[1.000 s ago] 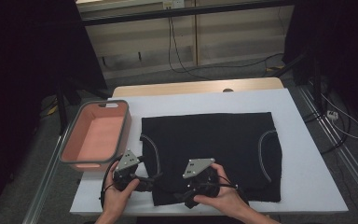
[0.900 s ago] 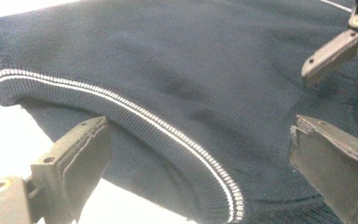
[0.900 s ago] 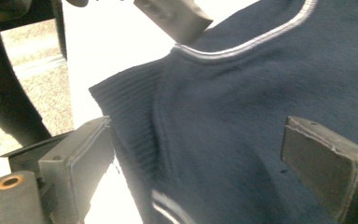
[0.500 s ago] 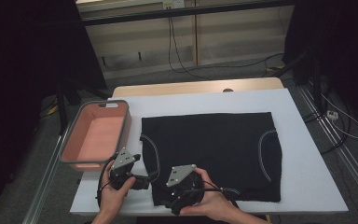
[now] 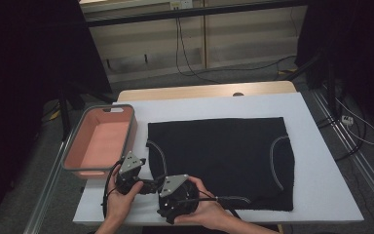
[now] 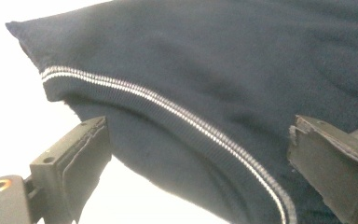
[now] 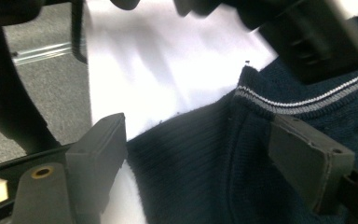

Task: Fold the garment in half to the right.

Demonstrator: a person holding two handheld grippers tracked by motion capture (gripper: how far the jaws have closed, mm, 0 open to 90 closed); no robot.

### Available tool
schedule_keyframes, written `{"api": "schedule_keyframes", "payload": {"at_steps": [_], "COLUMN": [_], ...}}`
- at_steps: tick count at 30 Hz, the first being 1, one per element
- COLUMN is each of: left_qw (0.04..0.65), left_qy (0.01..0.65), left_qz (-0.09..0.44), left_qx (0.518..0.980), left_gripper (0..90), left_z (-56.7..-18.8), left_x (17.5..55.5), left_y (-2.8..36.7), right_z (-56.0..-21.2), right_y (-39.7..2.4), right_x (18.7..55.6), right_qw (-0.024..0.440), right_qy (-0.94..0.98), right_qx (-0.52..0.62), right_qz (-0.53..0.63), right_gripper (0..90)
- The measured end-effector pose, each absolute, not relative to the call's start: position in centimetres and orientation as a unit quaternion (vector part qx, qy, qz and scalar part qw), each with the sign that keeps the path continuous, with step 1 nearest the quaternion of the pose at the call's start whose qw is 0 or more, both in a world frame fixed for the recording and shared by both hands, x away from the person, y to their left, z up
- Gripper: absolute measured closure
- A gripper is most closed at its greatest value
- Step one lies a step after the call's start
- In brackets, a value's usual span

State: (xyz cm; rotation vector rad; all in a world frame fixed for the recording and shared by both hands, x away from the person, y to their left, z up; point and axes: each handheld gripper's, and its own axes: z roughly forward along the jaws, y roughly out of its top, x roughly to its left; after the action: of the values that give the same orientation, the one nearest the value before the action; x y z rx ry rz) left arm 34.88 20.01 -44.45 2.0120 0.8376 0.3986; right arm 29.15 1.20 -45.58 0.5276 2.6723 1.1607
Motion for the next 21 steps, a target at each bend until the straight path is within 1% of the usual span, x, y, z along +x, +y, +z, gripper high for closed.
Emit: {"api": "schedule_keyframes", "payload": {"at_steps": [4,6,9,11,19,21], "left_qw": [0.438,0.449,0.446,0.450,0.439,0.434], "left_qy": [0.335,0.348,0.365,0.381,0.357,0.355], "left_qz": [0.159,0.147,0.161,0.156,0.186,0.178], "left_qx": [0.819,0.809,0.801,0.793,0.803,0.808], "left_gripper": [8.0,8.0,8.4,9.6,9.9,10.0], "left_z": [-44.5,-44.4,-44.4,-44.5,-44.2,-44.0], "left_x": [35.6,36.3,37.2,37.7,39.8,40.5], "left_y": [19.6,19.6,19.5,19.3,18.2,17.8], "right_z": [-46.1,-46.2,-46.3,-46.3,-46.3,-46.3], "right_y": [1.8,1.9,2.1,2.3,3.3,3.5], "right_x": [28.9,28.9,28.9,28.8,28.8,28.8], "right_qw": [0.092,0.090,0.086,0.087,0.103,0.105], "right_qy": [0.902,0.903,0.902,0.902,0.909,0.908], "right_qx": [0.181,0.184,0.188,0.184,0.190,0.196], "right_qz": [0.381,0.378,0.379,0.380,0.357,0.356], "right_gripper": [20.0,20.3,19.4,19.4,20.7,20.8]}}
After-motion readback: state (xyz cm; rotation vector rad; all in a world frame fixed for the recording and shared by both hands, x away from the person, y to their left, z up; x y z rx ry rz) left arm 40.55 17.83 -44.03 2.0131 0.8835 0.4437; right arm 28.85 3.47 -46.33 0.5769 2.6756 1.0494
